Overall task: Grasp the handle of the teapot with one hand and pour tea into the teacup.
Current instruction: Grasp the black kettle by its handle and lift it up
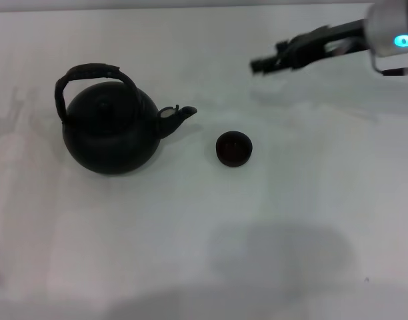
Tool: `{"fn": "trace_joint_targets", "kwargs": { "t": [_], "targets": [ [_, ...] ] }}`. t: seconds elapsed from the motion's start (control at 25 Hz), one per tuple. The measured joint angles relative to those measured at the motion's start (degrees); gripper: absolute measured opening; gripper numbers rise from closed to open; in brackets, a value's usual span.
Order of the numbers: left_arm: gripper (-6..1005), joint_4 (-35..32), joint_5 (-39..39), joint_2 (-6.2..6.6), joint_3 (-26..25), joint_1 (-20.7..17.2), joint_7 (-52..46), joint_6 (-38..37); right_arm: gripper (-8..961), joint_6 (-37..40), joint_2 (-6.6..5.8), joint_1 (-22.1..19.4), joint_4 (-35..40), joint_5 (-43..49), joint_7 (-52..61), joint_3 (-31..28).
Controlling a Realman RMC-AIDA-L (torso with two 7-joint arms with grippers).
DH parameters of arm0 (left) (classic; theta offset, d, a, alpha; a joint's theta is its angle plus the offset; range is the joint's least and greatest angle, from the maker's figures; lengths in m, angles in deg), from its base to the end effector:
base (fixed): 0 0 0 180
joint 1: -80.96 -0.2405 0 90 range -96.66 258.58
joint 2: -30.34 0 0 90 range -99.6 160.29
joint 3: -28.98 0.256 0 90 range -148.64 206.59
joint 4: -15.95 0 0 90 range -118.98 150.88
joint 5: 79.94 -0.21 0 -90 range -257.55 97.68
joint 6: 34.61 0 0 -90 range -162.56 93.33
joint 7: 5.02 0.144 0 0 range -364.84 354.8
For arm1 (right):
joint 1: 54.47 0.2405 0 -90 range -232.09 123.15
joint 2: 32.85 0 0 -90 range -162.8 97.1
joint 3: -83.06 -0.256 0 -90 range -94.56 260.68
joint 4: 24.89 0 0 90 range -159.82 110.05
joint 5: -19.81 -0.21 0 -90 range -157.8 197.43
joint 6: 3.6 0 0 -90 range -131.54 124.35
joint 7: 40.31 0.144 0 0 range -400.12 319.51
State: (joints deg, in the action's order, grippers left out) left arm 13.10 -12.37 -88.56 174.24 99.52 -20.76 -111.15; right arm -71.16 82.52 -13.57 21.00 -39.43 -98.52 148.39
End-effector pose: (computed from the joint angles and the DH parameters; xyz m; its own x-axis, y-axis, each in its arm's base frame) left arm -0.3755 0.2777 0.0180 0.6512 -0.0766 0.7550 0.7581 0.0185 -0.6519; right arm 0.2036 0.4113 -0.0092 0.7532 -0.6098 -0.2467 -0.6576 -0.7051 -0.2651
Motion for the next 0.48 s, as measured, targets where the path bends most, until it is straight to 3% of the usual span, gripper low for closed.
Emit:
{"fn": "trace_joint_targets", "kwargs": {
  "t": [0.24,0.36,0.48],
  "targets": [
    [875,0.0,-0.1,0.09,0.1,-0.6,0.0,-1.1,846,1.2,-0.24,-6.8,-18.9,-30.1,-22.6,-21.2],
    [874,0.0,-0.2,0.08,0.1,-0.9,0.0,-1.8,845,1.6,0.21,-9.7,-27.4,-42.9,-32.9,-27.2],
    [874,0.1,-1.2,0.12,0.2,-1.3,0.0,-3.1,844,1.3,0.36,-11.2,-34.6,-53.5,-50.4,-28.5]
  ]
}}
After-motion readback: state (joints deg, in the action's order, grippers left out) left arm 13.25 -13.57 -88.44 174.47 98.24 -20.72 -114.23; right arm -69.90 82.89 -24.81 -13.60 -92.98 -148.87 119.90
